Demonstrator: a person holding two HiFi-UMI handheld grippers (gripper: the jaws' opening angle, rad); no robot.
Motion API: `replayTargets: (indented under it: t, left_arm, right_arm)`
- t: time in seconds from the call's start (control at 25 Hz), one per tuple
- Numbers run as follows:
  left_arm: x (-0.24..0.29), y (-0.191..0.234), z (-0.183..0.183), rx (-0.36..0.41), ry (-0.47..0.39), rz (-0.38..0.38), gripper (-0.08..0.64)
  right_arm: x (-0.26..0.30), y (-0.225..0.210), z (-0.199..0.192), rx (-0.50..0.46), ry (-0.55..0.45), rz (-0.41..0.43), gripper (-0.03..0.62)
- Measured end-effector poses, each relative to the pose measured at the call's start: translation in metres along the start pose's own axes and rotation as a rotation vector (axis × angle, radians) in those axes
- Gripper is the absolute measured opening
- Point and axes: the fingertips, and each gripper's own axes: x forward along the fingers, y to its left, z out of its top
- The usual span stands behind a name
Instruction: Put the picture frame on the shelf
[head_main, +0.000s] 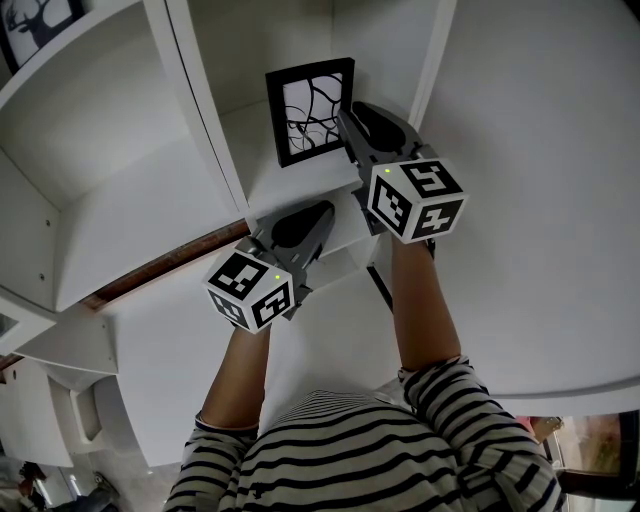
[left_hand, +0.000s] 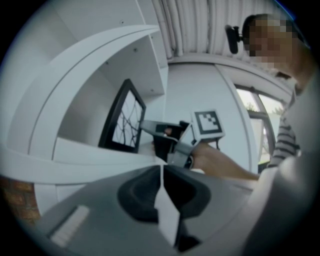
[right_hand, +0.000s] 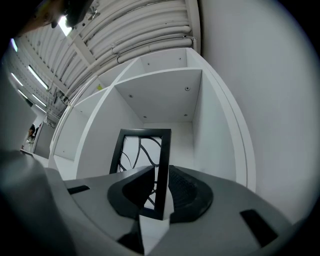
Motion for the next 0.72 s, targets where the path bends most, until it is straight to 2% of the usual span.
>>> replayTargets:
  t: [0.72]
  left_arm:
    - [-0.0002, -0.0038, 0.0006, 0.009, 0.004, -0.001, 0.02]
  right_arm:
    - [-0.0069, 0.003, -0.001, 0.003, -0.004, 0.008, 0.061]
